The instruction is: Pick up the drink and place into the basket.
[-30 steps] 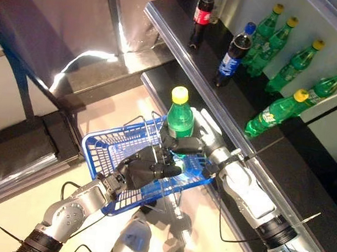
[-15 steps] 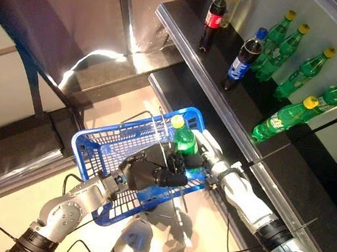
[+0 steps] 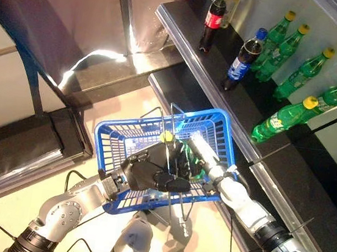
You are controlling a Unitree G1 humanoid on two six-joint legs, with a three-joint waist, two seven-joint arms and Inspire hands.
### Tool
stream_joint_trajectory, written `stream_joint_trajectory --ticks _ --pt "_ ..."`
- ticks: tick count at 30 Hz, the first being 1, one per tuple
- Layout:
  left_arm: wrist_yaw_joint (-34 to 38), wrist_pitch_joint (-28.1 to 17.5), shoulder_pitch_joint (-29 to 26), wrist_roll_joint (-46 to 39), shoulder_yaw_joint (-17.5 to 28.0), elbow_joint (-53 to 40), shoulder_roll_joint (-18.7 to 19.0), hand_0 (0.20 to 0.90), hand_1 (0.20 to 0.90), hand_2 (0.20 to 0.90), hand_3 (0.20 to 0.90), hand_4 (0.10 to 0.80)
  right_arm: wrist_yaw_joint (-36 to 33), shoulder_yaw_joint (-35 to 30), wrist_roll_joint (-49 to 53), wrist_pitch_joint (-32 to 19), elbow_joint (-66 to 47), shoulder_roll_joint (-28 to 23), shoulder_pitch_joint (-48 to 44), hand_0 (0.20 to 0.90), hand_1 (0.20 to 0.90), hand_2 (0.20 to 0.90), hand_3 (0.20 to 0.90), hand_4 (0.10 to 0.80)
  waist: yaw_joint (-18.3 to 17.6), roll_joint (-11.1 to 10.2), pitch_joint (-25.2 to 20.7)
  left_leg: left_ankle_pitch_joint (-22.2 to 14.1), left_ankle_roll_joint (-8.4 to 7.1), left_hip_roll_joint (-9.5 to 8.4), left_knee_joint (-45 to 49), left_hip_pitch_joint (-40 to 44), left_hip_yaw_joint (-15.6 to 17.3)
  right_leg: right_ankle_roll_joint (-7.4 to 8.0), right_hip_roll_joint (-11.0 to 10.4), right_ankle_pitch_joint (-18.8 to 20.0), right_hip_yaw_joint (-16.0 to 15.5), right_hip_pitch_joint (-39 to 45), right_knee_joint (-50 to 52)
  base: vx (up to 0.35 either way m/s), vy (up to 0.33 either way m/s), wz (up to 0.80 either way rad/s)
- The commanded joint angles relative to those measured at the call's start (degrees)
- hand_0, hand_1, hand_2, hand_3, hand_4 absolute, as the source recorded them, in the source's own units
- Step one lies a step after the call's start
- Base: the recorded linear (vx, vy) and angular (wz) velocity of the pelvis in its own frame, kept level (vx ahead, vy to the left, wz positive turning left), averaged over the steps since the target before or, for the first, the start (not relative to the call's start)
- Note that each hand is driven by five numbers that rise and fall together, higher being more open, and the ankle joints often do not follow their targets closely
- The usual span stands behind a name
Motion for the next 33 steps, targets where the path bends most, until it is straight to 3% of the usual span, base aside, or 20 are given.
stream_joint_trajectory --ticks 1,18,33 --pt "-12.75 -8.15 -6.78 -9.4 -3.64 -13.74 -7.94 0.3 0.3 0.3 0.2 0.1 -2.17 4.64 -2.75 -5.01 0.11 1.66 -3.17 0.3 0.3 0.3 0.2 0.1 0.24 -0.75 -19.58 -4.19 0.54 -0.45 -1.26 3.76 -1.64 -0.86 0.61 1.96 -1.81 0.12 0.1 0.0 0.0 0.0" --pt "-16.04 -9.23 -10.58 -7.18 -7.12 -14.74 -7.34 0.3 0.3 0.3 0.2 0.1 1.85 11.51 -11.52 -0.96 1.44 1.77 -11.24 0.3 0.3 0.3 0.2 0.1 1.33 -1.26 -19.8 -4.08 0.35 -0.74 -1.26 3.75 -2.73 -0.99 0.81 1.93 -2.49 0.48 0.06 -0.002 -0.003 0.04" --pt "-18.27 -7.94 -13.26 -5.84 -8.94 -15.29 -7.22 0.3 0.3 0.3 0.2 0.1 14.0 15.54 -11.04 6.73 7.55 5.17 -20.02 0.3 0.3 0.3 0.2 0.1 3.46 -2.56 -20.08 -5.56 -0.23 -0.52 -1.26 4.82 -3.85 -1.59 1.98 0.44 -2.88 1.63 0.03 0.025 -0.016 0.07"
